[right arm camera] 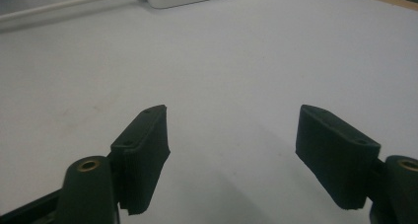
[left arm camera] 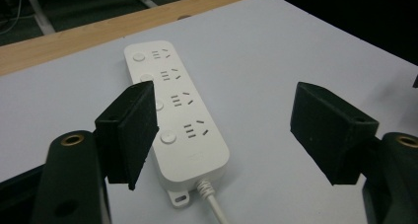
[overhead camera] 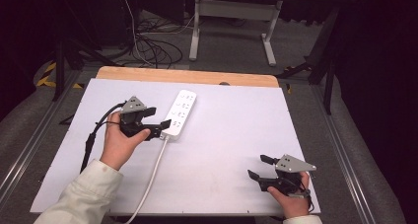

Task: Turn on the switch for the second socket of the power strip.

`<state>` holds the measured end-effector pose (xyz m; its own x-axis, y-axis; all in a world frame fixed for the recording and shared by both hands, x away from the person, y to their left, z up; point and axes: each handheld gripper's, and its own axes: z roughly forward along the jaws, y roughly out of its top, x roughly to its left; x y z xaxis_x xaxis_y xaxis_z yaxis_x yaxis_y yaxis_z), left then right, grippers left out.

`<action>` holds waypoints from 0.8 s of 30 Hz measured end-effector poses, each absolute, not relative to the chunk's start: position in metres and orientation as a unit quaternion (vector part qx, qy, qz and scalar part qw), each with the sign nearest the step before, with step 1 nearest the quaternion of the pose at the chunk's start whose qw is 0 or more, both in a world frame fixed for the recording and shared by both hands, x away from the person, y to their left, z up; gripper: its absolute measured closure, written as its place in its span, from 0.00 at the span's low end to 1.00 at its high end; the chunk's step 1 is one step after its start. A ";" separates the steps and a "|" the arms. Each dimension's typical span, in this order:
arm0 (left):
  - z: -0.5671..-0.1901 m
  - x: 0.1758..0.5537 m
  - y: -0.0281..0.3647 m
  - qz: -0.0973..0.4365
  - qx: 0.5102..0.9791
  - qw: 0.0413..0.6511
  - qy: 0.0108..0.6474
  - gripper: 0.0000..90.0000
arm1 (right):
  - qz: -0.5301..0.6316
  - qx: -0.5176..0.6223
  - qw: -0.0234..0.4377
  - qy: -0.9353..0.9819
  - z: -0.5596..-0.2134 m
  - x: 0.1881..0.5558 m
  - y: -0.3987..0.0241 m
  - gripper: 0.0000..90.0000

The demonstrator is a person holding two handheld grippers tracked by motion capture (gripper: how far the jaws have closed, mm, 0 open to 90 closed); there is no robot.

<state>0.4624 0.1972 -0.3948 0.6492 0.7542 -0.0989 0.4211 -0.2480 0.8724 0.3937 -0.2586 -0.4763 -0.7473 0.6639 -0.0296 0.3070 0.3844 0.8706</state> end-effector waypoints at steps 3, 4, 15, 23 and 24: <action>-0.393 0.452 0.203 0.181 0.768 0.484 0.378 0.27 | 0.467 0.300 0.191 0.809 -0.476 0.394 -0.258 0.32; -0.392 0.448 0.206 0.182 0.767 0.486 0.377 0.26 | 0.467 0.299 0.191 0.810 -0.476 0.394 -0.258 0.32; -0.393 0.408 0.229 0.205 0.759 0.502 0.361 0.22 | 0.469 0.298 0.192 0.809 -0.476 0.393 -0.258 0.32; -0.413 0.387 0.244 0.226 0.758 0.493 0.362 0.18 | 0.470 0.298 0.190 0.808 -0.476 0.393 -0.258 0.32; -0.415 0.385 0.245 0.227 0.759 0.492 0.362 0.18 | 0.471 0.299 0.190 0.808 -0.476 0.393 -0.258 0.32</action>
